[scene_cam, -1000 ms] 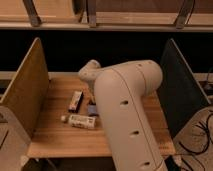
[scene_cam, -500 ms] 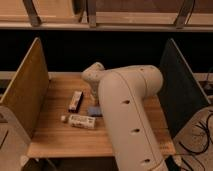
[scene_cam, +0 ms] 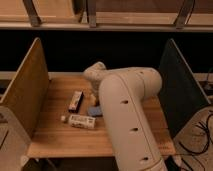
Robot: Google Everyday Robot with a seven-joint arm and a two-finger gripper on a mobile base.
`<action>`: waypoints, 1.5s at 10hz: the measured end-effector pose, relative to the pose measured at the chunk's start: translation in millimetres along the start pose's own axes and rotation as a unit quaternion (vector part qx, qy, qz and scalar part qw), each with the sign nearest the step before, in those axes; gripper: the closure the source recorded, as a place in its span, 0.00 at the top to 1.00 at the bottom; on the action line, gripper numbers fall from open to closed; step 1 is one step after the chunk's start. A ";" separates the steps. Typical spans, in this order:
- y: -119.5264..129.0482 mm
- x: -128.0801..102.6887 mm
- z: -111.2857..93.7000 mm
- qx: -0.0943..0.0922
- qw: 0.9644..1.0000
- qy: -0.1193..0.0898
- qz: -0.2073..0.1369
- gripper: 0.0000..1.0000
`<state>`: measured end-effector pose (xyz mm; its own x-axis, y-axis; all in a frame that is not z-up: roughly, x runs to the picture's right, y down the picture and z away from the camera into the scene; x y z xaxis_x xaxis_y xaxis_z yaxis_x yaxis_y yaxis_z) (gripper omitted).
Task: Place the pepper in the ceramic bowl
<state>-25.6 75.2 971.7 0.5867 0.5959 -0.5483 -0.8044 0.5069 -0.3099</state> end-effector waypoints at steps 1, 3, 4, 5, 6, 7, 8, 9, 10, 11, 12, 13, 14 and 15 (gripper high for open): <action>-3.7 -1.5 -0.5 0.014 1.000 0.002 -0.001 0.41; -2.6 -6.3 -3.2 0.027 1.000 0.001 -0.002 0.21; -2.0 -7.9 -4.5 0.030 1.000 -0.001 0.000 0.10; -1.5 -9.0 -5.0 0.032 0.999 -0.005 0.001 0.03; -0.6 -8.8 -5.3 0.033 0.999 -0.006 0.001 0.00; -0.2 -8.3 -6.6 0.034 0.999 -0.008 0.003 0.00; -1.0 -9.0 -10.4 0.037 0.999 -0.012 0.007 0.00; -2.4 -10.4 -15.0 0.041 0.999 -0.017 0.010 0.00; -6.8 -12.6 -27.1 0.053 0.998 -0.028 0.015 0.00; -10.9 -15.1 -44.7 0.069 0.997 -0.042 0.021 0.00; -13.7 -14.6 -62.8 0.086 0.995 -0.051 0.025 0.00; -13.8 -11.3 -78.7 0.103 0.993 -0.056 0.029 0.00; -13.3 -1.8 -95.6 0.123 0.990 -0.054 0.035 0.00; -12.3 7.8 -104.1 0.136 0.989 -0.048 0.038 0.00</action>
<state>-20.9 8.8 890.4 0.5414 0.6889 -0.4820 -0.7998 0.5987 -0.0426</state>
